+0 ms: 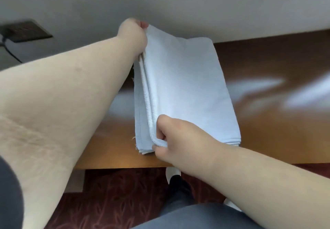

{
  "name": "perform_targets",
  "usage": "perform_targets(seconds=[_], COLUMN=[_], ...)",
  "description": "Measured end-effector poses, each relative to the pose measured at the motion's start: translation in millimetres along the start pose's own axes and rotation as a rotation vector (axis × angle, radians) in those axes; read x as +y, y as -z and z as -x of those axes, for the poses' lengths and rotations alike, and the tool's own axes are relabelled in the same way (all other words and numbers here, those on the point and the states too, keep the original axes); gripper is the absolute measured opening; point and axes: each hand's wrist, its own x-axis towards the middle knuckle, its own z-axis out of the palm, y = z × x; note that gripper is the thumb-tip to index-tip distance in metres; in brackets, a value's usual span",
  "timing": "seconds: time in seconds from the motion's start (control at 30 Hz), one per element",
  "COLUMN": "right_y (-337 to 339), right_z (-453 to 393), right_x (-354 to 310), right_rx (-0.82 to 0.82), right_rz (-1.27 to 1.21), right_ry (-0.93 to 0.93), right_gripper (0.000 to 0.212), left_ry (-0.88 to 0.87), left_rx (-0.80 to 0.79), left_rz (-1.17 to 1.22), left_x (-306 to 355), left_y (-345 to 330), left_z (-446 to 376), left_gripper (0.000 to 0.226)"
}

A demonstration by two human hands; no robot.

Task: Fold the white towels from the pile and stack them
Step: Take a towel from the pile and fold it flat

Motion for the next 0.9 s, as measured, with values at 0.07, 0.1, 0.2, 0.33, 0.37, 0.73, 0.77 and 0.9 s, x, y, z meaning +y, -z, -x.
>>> perform_targets(seconds=[0.07, 0.1, 0.2, 0.33, 0.37, 0.73, 0.77, 0.9], right_y=[-20, -31, -63, -96, -99, 17, 35, 82], right_z=[-24, -36, -68, -89, -91, -145, -155, -189], right_x=[-8, -9, -4, 10, 13, 60, 74, 128], right_rx=[-0.063, -0.088, -0.139, -0.276, -0.327, 0.125, 0.24, 0.186], right_rz=[0.03, 0.057, 0.146, 0.151, 0.137, 0.069, 0.107, 0.455], right_ry=[-0.013, -0.021, -0.064, -0.171, -0.202, -0.268, -0.263, -0.194], right_gripper=[0.028, 0.028, 0.027, 0.021, 0.025, 0.029, 0.029, 0.045], left_ry=[-0.001, -0.009, 0.024, 0.107, 0.116, 0.116, 0.062, -0.054], left_rx=[-0.044, -0.05, -0.122, -0.213, -0.207, 0.091, 0.1, -0.116], left_rz=[-0.069, -0.12, -0.191, -0.145, -0.129, -0.382, -0.383, -0.469], left_x=[-23, -38, -81, -122, -128, -110, -103, -87], left_y=[4, 5, 2, -18, -21, -38, -47, -105], left_z=[-11, -17, -39, -45, -48, -17, -1, 78], left_gripper=[0.034, 0.032, 0.037, 0.038, 0.039, 0.087, 0.087, 0.086])
